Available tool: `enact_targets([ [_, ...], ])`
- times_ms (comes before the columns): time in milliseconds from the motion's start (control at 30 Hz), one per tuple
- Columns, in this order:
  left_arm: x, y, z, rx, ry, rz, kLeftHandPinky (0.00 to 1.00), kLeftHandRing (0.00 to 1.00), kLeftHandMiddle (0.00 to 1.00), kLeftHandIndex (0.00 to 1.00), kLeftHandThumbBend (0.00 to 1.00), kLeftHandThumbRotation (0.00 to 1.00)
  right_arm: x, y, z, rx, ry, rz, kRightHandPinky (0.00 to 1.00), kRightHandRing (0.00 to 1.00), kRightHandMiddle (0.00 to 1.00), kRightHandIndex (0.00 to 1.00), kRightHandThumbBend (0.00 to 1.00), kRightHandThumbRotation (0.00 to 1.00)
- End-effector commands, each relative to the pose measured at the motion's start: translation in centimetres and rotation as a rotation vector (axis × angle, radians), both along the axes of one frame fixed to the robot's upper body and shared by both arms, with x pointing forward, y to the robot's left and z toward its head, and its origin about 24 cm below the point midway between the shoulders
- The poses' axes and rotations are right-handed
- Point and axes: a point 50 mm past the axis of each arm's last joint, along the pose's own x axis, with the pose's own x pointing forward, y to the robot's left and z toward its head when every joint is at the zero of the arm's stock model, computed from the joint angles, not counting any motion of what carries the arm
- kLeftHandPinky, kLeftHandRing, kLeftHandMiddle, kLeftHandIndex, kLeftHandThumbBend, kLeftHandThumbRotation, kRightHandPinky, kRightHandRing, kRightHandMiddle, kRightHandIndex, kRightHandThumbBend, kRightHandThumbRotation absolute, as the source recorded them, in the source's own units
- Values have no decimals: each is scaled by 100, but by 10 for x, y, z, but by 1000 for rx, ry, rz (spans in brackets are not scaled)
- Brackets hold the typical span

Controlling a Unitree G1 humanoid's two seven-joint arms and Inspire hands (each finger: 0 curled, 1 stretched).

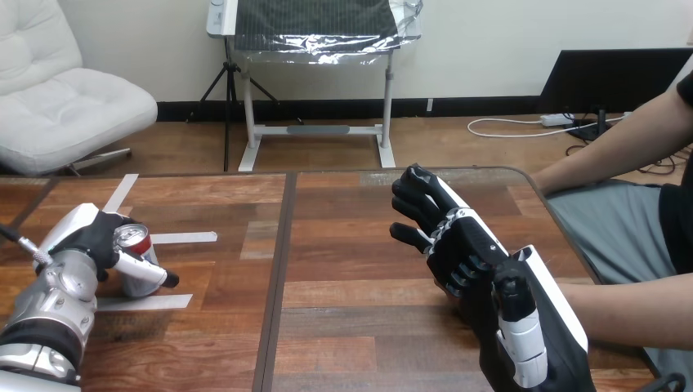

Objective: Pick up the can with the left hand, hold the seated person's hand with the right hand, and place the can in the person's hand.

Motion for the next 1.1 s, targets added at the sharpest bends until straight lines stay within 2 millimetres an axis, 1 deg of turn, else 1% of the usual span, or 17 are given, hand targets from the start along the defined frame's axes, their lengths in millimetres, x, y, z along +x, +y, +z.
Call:
enact_targets([
  [0,10,-3,13,16,-60,-5,64,76,81,81,81,0,5,2,18,25,-101,8,90,95,94,95,78,100],
  [200,10,-4,14,30,-86,-1,60,72,78,78,80,0,5,2,17,23,-99,6,91,95,94,95,78,100],
  [233,10,-4,14,30,-90,0,58,70,76,76,80,0,5,2,17,23,-99,6,91,95,94,95,78,100],
  [500,10,-4,13,16,-108,16,54,64,70,73,76,0,6,2,17,24,-97,6,91,95,94,95,79,100],
  [833,10,-4,14,19,-134,28,50,58,64,68,72,0,6,2,17,27,-99,6,91,96,94,95,78,100],
  [1067,10,-4,15,23,-137,32,49,57,63,66,70,0,6,2,17,21,-101,2,91,96,94,95,78,100],
])
